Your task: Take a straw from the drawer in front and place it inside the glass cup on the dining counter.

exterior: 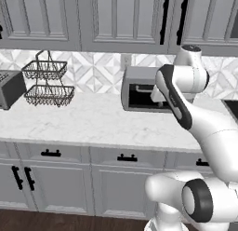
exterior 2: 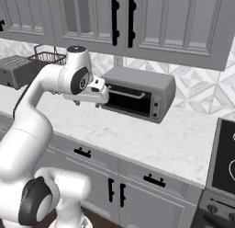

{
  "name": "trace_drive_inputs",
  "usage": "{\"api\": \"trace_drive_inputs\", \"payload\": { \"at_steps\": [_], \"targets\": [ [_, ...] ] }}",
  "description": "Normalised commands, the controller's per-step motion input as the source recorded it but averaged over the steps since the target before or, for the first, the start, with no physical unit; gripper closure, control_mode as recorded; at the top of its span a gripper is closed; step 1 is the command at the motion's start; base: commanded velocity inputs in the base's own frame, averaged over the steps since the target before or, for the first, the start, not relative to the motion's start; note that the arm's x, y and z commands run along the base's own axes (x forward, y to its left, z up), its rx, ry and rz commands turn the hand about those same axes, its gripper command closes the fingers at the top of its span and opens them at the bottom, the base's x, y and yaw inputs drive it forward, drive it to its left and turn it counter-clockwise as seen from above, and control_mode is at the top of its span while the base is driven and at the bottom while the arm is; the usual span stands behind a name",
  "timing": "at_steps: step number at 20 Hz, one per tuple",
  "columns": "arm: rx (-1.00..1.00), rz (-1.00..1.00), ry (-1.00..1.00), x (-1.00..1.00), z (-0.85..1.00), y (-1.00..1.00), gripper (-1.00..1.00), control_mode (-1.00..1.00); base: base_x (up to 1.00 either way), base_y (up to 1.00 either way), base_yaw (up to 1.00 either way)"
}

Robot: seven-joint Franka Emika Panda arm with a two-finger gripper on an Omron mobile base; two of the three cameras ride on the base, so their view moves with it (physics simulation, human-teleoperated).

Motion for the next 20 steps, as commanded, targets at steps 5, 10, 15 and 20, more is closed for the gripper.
{"api": "trace_drive_inputs", "payload": {
  "at_steps": [5,10,15,20],
  "targets": [
    [0.0,0.0,0.0,0.0,0.0,0.0,-1.0,1.0,-0.01,-0.74,0.59],
    [0.0,0.0,0.0,0.0,0.0,0.0,-1.0,1.0,-0.21,-0.8,0.5],
    [0.0,0.0,0.0,0.0,0.0,0.0,-1.0,1.0,-0.16,-0.54,0.39],
    [0.0,0.0,0.0,0.0,0.0,0.0,-1.0,1.0,0.0,-0.57,0.34]
  ]
}}
